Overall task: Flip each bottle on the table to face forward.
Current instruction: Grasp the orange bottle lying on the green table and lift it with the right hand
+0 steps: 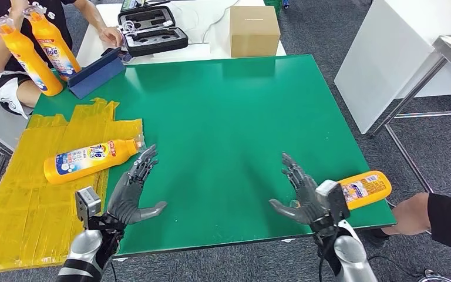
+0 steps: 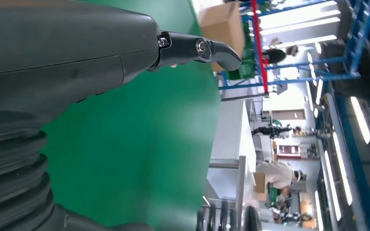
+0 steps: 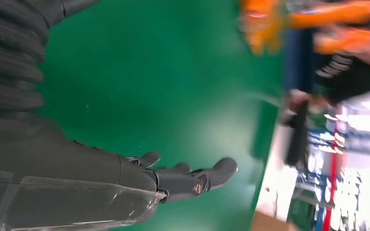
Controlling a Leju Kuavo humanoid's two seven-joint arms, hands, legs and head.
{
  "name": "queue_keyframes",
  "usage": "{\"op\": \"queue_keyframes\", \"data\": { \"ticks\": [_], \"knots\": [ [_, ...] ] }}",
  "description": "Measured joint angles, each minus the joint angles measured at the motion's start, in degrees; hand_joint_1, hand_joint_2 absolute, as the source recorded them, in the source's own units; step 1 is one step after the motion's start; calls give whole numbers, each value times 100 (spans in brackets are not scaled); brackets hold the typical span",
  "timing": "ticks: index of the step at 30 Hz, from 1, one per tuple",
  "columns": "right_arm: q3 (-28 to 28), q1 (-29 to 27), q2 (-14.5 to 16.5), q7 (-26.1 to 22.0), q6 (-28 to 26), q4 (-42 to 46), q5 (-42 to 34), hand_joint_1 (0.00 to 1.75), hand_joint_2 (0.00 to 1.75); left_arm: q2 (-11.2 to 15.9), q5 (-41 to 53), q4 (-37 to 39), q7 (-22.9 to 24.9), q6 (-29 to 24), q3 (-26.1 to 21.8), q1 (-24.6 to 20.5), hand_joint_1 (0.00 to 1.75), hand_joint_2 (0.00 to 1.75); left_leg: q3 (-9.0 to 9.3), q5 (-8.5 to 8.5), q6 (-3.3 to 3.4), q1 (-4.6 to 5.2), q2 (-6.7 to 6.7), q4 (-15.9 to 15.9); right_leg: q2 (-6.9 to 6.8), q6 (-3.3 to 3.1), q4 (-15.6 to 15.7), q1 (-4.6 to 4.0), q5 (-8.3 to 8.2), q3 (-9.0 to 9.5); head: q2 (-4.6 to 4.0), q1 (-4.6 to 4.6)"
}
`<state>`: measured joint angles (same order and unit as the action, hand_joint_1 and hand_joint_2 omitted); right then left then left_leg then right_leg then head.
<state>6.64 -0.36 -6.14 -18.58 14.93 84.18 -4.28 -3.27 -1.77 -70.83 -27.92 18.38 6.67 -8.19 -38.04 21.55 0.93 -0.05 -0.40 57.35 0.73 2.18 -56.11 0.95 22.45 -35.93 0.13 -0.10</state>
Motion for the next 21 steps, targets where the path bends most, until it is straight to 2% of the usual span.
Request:
{"op": "queue_keyframes", "data": {
  "ticks": [5, 15, 21],
  "knots": [
    [-357, -295, -90, 50, -190, 236, 395, 0, 175, 162, -432, -259, 260, 64, 55, 209, 0, 175, 2, 9, 0, 0, 7, 0, 3, 0, 0, 0, 1, -3, 0, -1],
    [-502, -332, -191, 76, -312, 359, 677, 0, 175, 261, -535, -499, 321, 53, 109, 361, 0, 175, 5, 5, 1, 0, 8, 0, 3, 0, 0, 0, 2, 1, 0, -2],
    [-478, -329, -566, 61, -756, 488, 2093, 0, 175, 275, -743, -495, 361, 27, 111, 355, 0, 175, 4, 5, 3, 4, 6, 0, 2, 0, 1, 3, 2, 1, 0, -3]
  ]
}}
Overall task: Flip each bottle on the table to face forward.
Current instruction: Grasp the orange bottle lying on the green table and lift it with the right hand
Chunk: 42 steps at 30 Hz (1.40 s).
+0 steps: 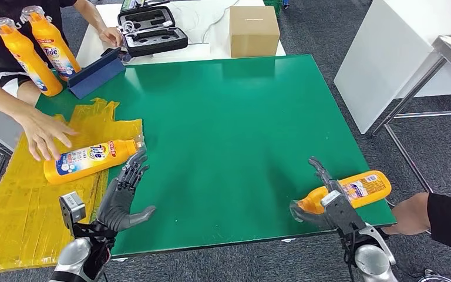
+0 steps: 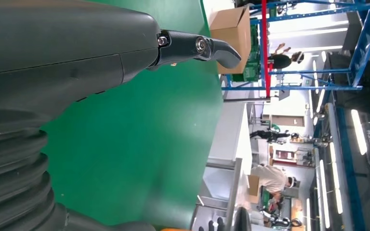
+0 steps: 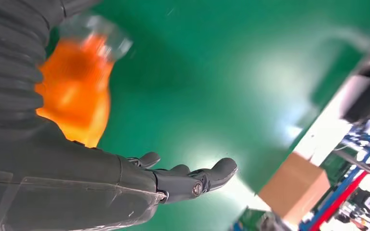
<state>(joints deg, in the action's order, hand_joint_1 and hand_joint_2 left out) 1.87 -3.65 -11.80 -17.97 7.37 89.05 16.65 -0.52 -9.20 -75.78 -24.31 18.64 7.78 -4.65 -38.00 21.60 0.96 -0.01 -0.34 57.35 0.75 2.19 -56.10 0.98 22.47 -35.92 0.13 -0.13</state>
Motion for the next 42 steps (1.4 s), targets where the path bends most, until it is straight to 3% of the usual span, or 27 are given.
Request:
{"op": "queue_keyframes", "data": {
  "ticks": [6, 10, 23, 31, 38, 42],
  "knots": [
    [-20, -24, -554, 168, -339, 248, 1251, 0, 175, -17, -40, 90, 2, -76, 0, -94, 0, 175, 1, 1, 1, 4, 0, 1, 0, 1, 1, 3, 0, -1, 0, -1],
    [-86, -68, -958, 298, -372, 432, 1657, 0, 175, -62, -57, 186, 4, -98, 0, -173, 0, 175, 1, 1, 1, 5, 1, 1, 0, 2, 1, 3, -1, -1, 0, -1],
    [-416, -630, -2044, 128, 10, 1036, 2065, 0, 175, -178, -107, 509, -66, -54, 0, -511, 0, 175, 1, 3, 6, 10, -1, 2, -2, 4, 2, 7, 0, 0, 0, 0],
    [-1333, -1288, -2929, 55, 862, 1418, 1634, 0, 175, -218, -75, 657, -204, 8, -1, -672, 0, 175, 3, 7, 13, 26, 2, 2, 0, 6, 2, 22, 0, -2, 0, 0],
    [-1804, -1705, -3361, 104, 1103, 1485, 1782, 0, 175, -236, -41, 680, -214, -37, 2, -754, 0, 175, 6, 8, 16, 29, 5, 2, 0, 8, 2, 24, -1, 0, 0, -1],
    [-1808, -1626, -3581, 269, 1102, 1357, 2088, 0, 175, -238, -20, 680, -211, -75, 19, -765, 0, 175, 10, 12, 22, 29, 11, 1, 5, 8, 2, 23, -1, 0, 0, -1]
  ]
}}
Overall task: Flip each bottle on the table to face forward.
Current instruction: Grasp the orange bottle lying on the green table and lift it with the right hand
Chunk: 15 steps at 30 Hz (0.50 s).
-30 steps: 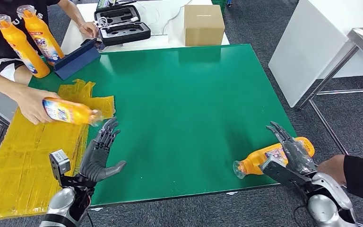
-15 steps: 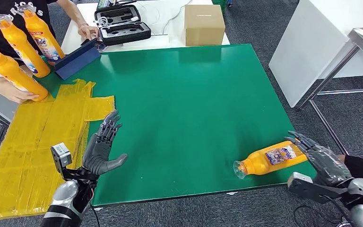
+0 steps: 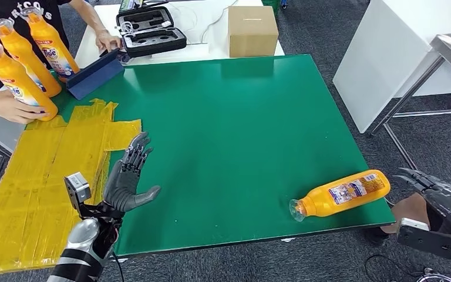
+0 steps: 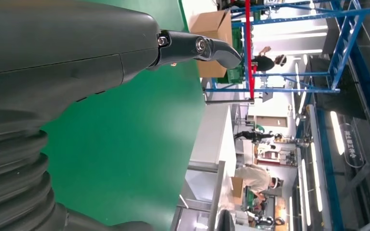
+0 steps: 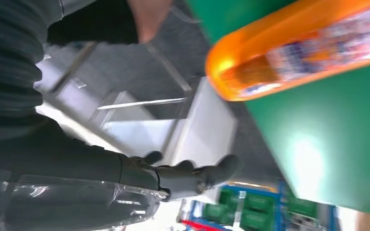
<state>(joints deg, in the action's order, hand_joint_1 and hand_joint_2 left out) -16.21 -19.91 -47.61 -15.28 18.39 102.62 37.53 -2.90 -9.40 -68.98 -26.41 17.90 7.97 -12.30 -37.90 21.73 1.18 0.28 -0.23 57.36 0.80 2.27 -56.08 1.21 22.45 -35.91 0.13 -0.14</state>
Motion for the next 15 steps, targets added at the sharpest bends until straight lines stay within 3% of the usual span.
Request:
{"op": "queue_keyframes", "data": {
  "ticks": [10, 15],
  "knots": [
    [457, 554, -148, 46, -190, -625, 416, 0, 175, -19, 0, 0, 9, 1, 35, -5, 0, 175, 0, -6, 12, 2, 2, 0, -1, 4, -1, 0, 2, 5, 0, -1],
    [1100, 1220, 152, -102, -979, -1221, 1180, 0, 175, -59, 20, -14, 29, -39, 92, -37, 0, 175, 6, -3, 9, 0, 8, -1, 5, 4, -1, -1, 2, 6, 0, 0]
  ]
}}
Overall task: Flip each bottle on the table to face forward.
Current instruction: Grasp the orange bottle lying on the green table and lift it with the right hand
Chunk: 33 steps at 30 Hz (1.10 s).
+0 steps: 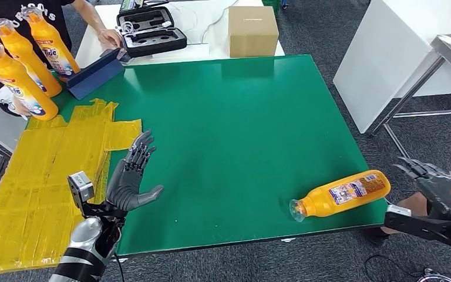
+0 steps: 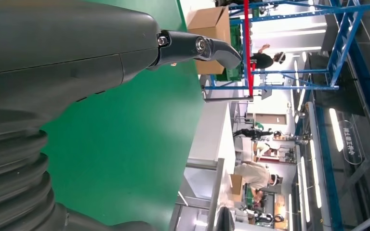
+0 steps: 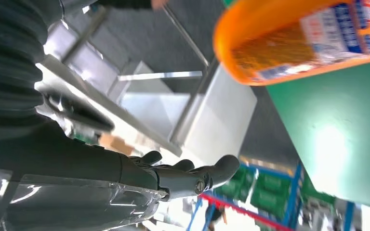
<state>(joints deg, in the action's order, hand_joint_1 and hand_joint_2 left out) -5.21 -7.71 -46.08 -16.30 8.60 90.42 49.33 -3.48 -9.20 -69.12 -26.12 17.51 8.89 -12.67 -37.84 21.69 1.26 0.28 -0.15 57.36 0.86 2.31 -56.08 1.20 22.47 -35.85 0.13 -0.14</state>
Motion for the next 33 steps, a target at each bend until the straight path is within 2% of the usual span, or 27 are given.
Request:
{"op": "queue_keyframes", "data": {
  "ticks": [3, 7, 20, 25, 30, 31, 33],
  "knots": [
    [506, 433, 377, -15, -548, -445, 438, 0, 175, -39, 19, -4, 28, -37, 31, -25, 0, 175, 3, -2, 1, 0, 1, 0, 4, 0, -1, 0, 0, 2, 0, 0],
    [971, 779, 726, -16, -766, -850, 584, 0, 175, -69, 31, -4, 42, -61, 44, -45, 0, 175, 1, -7, 3, 0, -4, 0, 2, 0, -2, 0, 0, 4, 0, -1],
    [1579, 1374, 1178, -51, -713, -1519, 703, 0, 175, -73, 26, -3, 46, -61, 56, -72, 0, 175, -5, -5, 5, 1, -5, 0, 2, 8, -2, 2, 5, 3, 0, 1],
    [1919, 1624, 1177, 69, -353, -1917, 647, 0, 175, -80, -6, 0, 46, -57, 68, -83, 0, 175, -5, -7, 6, 2, -11, 1, -5, 9, -2, 2, 5, 4, 0, 0],
    [2242, 1942, 864, 436, 171, -2310, 587, 0, 175, -80, -35, 14, 51, -25, 68, -81, 0, 175, -7, -7, 7, 4, -15, 1, -9, 10, -2, 6, 6, 6, 0, 0],
    [2307, 2010, 792, 493, 247, -2395, 578, 15, 175, -80, -39, 22, 53, -18, 68, -80, 0, 175, -7, -7, 7, 5, -15, 1, -9, 10, -2, 7, 6, 6, 0, 0],
    [2420, 2118, 685, 584, 341, -2526, 556, 96, 175, -80, -45, 38, 54, -14, 68, -80, 0, 175, -6, -6, 8, 5, -16, 1, -9, 10, -1, 8, 6, 7, 0, -1]
  ]
}}
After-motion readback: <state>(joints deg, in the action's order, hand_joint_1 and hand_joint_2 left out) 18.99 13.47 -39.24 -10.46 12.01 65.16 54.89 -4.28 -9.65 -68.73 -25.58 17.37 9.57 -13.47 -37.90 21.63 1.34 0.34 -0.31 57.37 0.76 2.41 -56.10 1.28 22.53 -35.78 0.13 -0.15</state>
